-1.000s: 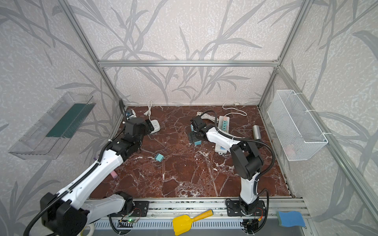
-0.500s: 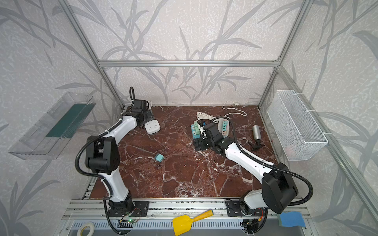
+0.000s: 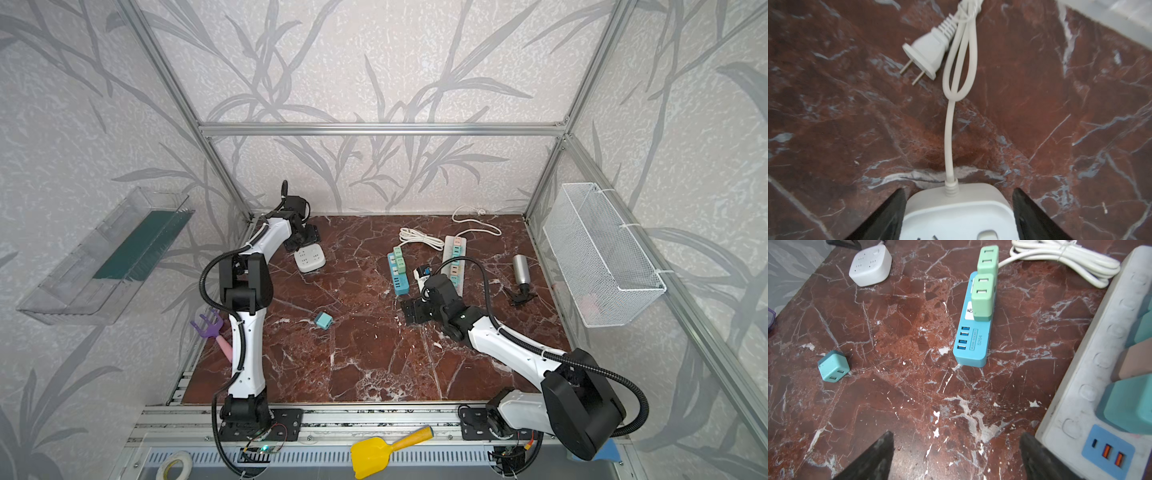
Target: Insert the plug
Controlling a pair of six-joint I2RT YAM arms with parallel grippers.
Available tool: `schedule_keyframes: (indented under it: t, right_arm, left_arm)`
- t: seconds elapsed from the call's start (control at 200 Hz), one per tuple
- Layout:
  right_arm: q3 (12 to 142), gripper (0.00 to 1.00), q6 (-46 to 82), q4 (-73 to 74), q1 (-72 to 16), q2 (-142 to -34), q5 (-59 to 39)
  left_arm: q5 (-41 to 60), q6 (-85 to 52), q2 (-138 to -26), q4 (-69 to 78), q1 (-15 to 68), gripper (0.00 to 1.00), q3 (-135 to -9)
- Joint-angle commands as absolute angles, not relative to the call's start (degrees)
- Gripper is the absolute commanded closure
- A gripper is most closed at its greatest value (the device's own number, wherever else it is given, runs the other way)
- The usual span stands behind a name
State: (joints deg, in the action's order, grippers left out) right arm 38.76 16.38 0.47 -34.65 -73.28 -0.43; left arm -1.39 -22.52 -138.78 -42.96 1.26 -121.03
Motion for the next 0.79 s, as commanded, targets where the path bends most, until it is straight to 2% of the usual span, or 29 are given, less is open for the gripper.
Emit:
schedule_keyframes:
  t: [0.0,0.195,0.57,0.79]
  right_arm:
    - [38.76,0.07,17.23,4.23,-34.74,-74.34,0.30]
    - [38.46,0.07,17.58,4.33,-34.72,-73.72,0.00]
    - [38.27,0.07,18.20,4.04,-34.95,-72.07,-0.91]
    - [37.84,0.07,18.53,3.78,-35.02,-70.15,-0.97]
  left_arm:
    - [1.71,-20.57,-139.45,-46.71,0.88,0.20,-121.62]
    - [1.59,-22.53,-134.37,-44.81,1.04,0.26,-112.65]
    - [-6.41,-43.59,-105.02,-16.35,7.56,0.27,-65.66]
    - [-8.62,-54.14,-97.38,-9.75,13.43,0.26,-51.34]
